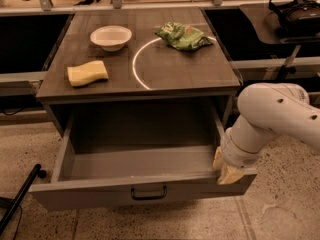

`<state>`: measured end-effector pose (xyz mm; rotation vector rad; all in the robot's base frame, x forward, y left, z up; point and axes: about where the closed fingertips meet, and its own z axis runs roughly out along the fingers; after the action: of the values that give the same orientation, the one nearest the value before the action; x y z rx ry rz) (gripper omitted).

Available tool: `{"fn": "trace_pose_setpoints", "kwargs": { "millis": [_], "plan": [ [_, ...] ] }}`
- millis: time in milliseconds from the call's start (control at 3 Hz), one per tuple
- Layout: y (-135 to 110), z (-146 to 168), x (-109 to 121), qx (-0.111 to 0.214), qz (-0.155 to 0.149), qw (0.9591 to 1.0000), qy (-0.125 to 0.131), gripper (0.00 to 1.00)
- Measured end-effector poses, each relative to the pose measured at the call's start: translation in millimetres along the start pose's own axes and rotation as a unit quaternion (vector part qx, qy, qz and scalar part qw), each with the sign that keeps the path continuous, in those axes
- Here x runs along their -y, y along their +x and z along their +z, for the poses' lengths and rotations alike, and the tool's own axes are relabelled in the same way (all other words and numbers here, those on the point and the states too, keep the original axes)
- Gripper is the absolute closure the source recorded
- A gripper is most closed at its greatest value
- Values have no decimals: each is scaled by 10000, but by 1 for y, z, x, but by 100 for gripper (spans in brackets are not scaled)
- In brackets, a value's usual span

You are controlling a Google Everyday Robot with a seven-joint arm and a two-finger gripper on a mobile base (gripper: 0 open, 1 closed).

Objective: Open top drawer

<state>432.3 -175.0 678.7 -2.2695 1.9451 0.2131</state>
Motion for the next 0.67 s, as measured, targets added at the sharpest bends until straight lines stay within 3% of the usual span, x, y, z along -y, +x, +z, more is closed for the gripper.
{"fn": "trace_pose_setpoints", "kwargs": {
  "millis": [333, 667],
  "plan": [
    [-1, -7, 1, -60, -31, 9999, 77, 98],
    [-1, -11, 1, -84, -41, 9999, 125, 75]
  ]
}}
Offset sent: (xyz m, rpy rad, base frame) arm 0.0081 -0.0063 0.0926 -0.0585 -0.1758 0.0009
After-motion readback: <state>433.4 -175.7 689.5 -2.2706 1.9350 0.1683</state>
